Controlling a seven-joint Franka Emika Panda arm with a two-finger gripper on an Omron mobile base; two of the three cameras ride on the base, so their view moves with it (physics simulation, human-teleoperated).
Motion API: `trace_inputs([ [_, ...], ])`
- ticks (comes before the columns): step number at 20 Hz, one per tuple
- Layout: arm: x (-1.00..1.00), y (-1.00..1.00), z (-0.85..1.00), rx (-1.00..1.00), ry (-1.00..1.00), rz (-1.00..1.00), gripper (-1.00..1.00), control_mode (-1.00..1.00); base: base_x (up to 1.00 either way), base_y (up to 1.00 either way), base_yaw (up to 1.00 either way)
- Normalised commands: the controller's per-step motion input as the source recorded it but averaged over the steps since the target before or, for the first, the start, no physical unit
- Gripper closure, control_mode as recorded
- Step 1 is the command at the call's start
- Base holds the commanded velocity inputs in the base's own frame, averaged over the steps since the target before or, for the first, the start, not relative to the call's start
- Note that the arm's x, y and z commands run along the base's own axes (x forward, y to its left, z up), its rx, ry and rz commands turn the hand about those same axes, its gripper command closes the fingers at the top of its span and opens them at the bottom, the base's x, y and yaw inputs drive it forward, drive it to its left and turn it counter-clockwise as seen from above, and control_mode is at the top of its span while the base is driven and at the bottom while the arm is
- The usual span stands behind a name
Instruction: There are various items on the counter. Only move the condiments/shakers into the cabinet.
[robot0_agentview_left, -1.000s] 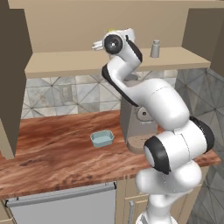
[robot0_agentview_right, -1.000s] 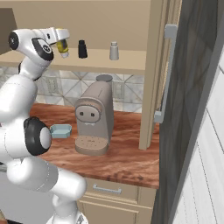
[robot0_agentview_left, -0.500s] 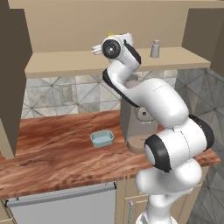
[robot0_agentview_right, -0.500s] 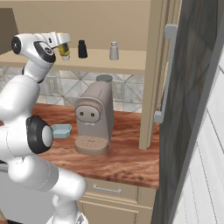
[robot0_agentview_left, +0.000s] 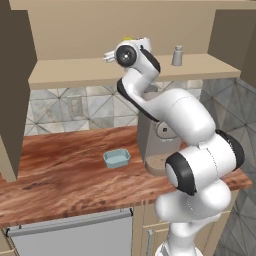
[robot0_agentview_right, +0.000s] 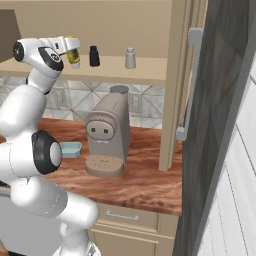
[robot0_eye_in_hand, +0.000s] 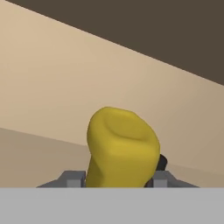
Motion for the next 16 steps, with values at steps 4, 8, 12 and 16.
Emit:
trace_inputs([
  [4,0.03,0.00,-0.03,0.00,0.00,0.00,-1.00,-1.00,0.00,0.00,0.00],
  [8,0.00,0.00,0.00,0.00,0.00,0.00,-1.00,-1.00,0.00,0.00,0.00],
  [12,0.00,0.00,0.00,0.00,0.00,0.00,-1.00,-1.00,0.00,0.00,0.00],
  [16,0.00,0.00,0.00,0.00,0.00,0.00,-1.00,-1.00,0.00,0.00,0.00],
])
